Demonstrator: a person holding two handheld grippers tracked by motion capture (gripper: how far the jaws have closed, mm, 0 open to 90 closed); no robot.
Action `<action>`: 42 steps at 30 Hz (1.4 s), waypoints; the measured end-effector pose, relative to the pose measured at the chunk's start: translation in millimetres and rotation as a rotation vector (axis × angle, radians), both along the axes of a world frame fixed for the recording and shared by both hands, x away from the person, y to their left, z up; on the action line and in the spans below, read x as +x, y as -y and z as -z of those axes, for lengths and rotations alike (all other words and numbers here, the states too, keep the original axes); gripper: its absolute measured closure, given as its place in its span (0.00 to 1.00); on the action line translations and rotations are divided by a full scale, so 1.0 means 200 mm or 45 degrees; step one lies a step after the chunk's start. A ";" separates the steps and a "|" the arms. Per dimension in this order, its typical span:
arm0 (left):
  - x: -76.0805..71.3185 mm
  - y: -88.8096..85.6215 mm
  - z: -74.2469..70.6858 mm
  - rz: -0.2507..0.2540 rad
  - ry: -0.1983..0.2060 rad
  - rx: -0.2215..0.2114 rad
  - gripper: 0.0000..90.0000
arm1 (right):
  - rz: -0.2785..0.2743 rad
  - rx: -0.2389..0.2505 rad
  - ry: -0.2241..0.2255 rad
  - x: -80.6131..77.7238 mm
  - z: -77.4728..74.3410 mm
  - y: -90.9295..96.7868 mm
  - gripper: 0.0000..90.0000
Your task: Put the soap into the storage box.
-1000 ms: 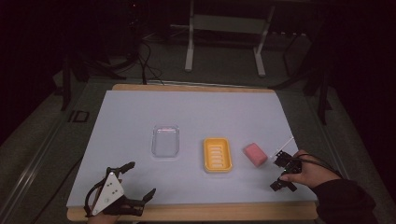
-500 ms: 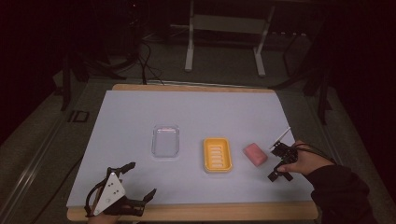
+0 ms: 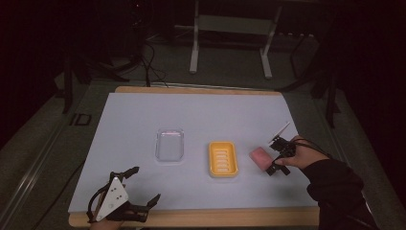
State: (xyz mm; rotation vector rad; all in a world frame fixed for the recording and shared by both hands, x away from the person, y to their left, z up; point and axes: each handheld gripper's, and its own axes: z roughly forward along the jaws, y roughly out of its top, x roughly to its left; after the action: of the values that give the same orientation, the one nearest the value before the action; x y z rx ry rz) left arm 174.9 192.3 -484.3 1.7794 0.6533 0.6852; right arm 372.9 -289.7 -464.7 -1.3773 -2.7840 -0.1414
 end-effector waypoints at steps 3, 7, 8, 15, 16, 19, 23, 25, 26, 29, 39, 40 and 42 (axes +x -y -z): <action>0.00 0.00 0.00 0.000 0.001 0.001 0.00 | 0.004 -0.006 0.000 0.02 0.01 -0.01 0.22; 0.00 0.00 0.00 -0.005 0.006 -0.001 0.00 | 0.004 -0.010 0.007 0.07 0.03 -0.04 0.22; 0.00 0.00 0.00 -0.007 0.004 -0.004 0.00 | 0.000 -0.016 0.011 0.07 0.04 -0.05 0.22; 0.00 0.00 0.00 -0.006 0.008 0.007 0.00 | -0.012 -0.005 0.054 0.12 0.06 -0.08 0.21; 0.00 0.00 0.00 -0.006 0.008 0.007 0.00 | -0.009 0.005 0.063 0.12 0.06 -0.09 0.21; 0.00 0.00 0.00 -0.008 0.007 0.008 0.00 | -0.005 0.015 0.093 0.14 0.07 -0.11 0.21; 0.00 0.00 0.00 -0.006 0.008 0.009 0.00 | -0.011 0.000 0.102 0.16 0.10 -0.13 0.21; 0.00 0.00 0.00 -0.004 0.009 0.010 0.00 | -0.016 -0.008 0.113 0.16 0.11 -0.13 0.21; 0.00 0.00 0.00 -0.003 0.009 0.011 0.00 | -0.021 -0.009 0.115 0.16 0.11 -0.13 0.21; 0.00 0.00 0.00 -0.002 0.009 0.011 0.00 | -0.026 -0.017 0.116 0.17 0.12 -0.14 0.22; 0.00 0.01 0.00 0.002 0.006 0.016 0.00 | -0.033 -0.026 0.139 0.19 0.16 -0.17 0.24; 0.00 0.01 0.00 0.004 0.005 0.017 0.00 | -0.031 -0.029 0.134 0.19 0.16 -0.17 0.25; 0.00 0.01 0.00 0.005 0.006 0.023 0.00 | -0.041 -0.038 0.144 0.19 0.17 -0.18 0.26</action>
State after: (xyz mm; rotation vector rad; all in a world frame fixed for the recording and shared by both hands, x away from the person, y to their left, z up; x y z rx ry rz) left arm 174.6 191.0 -485.0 1.7947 0.6421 0.6943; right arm 410.6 -254.6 -499.0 -1.3719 -2.9097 -0.1833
